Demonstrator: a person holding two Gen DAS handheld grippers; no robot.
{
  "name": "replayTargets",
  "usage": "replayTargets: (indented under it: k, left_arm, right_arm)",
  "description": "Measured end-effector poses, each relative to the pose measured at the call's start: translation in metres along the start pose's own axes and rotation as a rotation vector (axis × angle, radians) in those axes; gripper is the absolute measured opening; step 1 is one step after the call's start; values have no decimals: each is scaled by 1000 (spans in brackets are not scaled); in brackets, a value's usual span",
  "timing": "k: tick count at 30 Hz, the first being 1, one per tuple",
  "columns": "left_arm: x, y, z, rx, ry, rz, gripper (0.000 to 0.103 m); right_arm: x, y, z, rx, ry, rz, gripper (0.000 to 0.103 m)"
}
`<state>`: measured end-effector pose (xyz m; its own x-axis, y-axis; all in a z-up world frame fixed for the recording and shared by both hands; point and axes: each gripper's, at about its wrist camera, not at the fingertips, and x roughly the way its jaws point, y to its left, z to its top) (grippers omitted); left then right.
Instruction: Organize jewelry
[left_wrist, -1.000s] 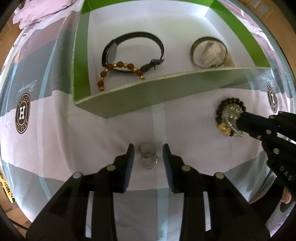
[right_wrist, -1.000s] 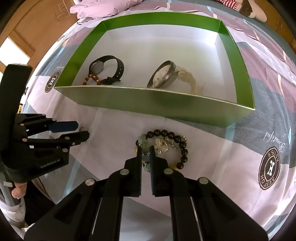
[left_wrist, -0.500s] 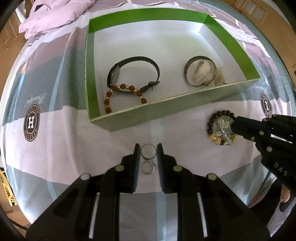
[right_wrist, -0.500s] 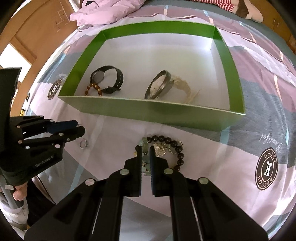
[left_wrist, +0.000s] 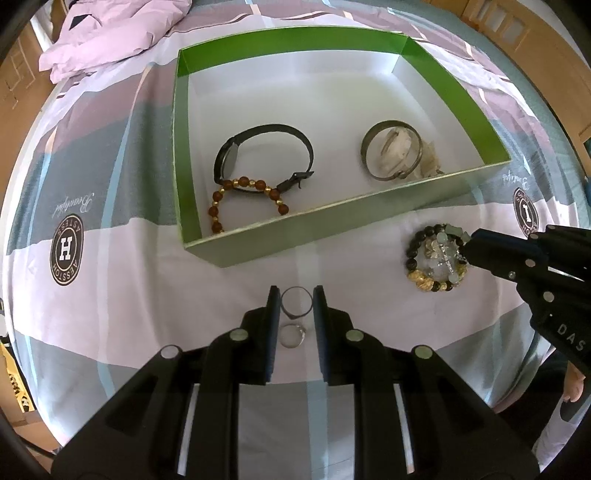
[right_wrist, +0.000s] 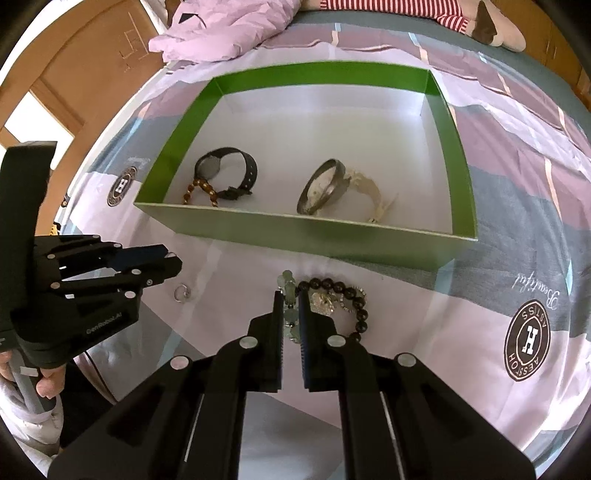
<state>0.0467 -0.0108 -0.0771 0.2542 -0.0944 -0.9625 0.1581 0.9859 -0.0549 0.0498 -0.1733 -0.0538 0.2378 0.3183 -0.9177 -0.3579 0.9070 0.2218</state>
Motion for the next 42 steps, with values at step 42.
replayTargets:
  k: [42]
  left_arm:
    - [17, -5, 2, 9, 34, 16, 18]
  right_arm:
    - [38, -10, -1, 98, 47, 50, 10]
